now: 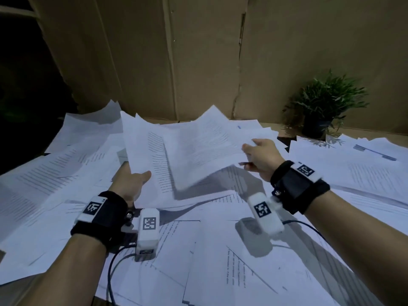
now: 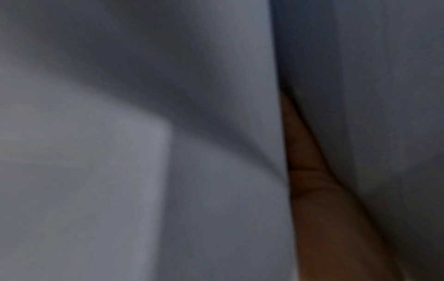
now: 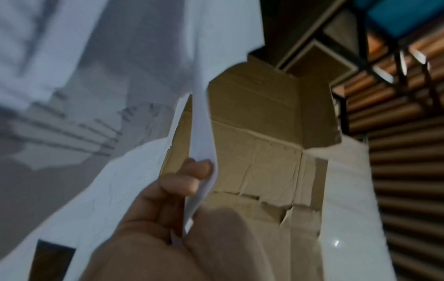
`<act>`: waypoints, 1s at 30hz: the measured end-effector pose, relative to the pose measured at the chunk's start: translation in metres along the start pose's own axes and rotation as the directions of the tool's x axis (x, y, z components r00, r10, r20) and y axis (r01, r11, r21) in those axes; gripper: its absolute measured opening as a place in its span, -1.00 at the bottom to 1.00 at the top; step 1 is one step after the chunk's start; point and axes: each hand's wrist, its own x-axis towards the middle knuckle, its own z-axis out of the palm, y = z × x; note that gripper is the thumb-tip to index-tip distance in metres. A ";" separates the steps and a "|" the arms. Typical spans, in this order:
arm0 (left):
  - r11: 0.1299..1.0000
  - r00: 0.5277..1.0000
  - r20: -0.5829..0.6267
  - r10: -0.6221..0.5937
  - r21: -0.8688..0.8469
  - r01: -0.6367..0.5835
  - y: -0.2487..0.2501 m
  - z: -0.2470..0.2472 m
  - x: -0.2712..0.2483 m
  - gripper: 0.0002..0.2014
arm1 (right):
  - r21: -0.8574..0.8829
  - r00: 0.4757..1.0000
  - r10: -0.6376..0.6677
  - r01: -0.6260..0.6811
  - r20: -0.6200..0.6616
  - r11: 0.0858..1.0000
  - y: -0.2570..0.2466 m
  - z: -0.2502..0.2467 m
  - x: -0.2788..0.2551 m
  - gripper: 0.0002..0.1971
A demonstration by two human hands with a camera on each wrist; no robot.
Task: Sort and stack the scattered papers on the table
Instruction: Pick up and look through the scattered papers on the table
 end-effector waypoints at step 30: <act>0.998 0.984 -0.174 -0.037 -0.057 0.027 -0.001 -0.002 0.007 -0.60 | 0.227 0.864 0.494 -0.463 -0.102 0.857 0.002 -0.061 0.028 -0.70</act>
